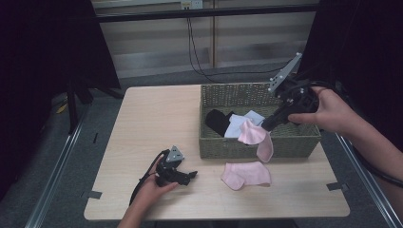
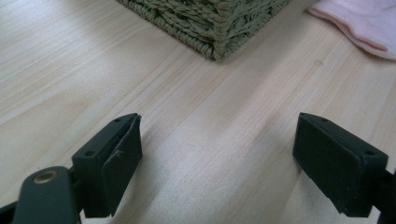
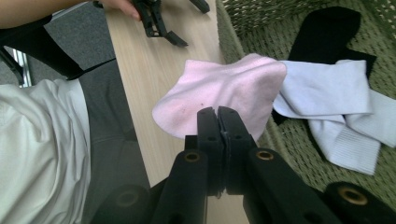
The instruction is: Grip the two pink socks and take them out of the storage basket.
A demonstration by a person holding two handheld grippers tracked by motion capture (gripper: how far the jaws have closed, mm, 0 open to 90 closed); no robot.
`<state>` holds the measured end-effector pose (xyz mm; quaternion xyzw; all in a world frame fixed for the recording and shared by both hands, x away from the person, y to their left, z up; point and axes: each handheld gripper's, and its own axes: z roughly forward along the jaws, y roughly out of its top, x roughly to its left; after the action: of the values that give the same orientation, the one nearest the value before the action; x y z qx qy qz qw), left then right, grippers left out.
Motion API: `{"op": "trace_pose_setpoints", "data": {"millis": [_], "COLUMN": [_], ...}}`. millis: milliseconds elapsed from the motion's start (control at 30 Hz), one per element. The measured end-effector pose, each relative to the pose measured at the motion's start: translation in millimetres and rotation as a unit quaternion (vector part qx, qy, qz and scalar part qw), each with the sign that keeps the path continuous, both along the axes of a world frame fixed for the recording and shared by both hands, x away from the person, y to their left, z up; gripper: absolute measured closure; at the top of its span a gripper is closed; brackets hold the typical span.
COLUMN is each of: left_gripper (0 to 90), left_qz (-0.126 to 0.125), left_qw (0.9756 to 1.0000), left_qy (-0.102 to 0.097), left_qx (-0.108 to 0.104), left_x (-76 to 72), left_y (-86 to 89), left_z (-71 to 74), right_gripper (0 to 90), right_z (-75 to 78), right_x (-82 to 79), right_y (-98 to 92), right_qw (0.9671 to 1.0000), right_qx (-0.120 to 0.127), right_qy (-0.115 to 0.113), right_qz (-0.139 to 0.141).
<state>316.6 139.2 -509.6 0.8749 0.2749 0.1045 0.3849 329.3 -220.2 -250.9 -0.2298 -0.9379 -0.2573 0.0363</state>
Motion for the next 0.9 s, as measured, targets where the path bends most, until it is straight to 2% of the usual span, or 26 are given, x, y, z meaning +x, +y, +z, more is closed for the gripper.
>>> {"op": "trace_pose_setpoints", "data": {"millis": [167,267,433,633,900], "left_gripper": [15.2,15.2,15.2,15.2,15.2], "left_qz": [0.000,0.000,0.000,0.001,-0.003], "left_qw": [1.0000,1.0000,1.0000,1.0000,1.0000], "left_qy": [0.000,0.000,0.000,0.001,0.000], "left_qx": [0.000,0.000,0.000,-0.001,0.005], "left_x": [0.0,0.0,0.0,-0.2,0.3], "left_y": [0.0,0.0,0.0,-0.1,0.6], "left_z": [0.0,0.0,0.0,-0.1,0.5], "right_gripper": [87.4,78.5,71.2,64.6,57.7], "right_z": [-11.4,-20.5,-29.3,-35.6,-43.5], "right_x": [-4.0,-4.8,-3.6,-3.0,-6.0], "right_y": [8.4,15.3,21.8,20.6,13.4], "right_qw": [0.9999,0.9996,0.9997,0.9997,0.9999], "right_qx": [0.008,0.012,0.008,0.002,-0.001], "right_qy": [0.009,0.017,0.011,-0.001,-0.013], "right_qz": [0.012,0.017,0.022,0.025,0.010]}}
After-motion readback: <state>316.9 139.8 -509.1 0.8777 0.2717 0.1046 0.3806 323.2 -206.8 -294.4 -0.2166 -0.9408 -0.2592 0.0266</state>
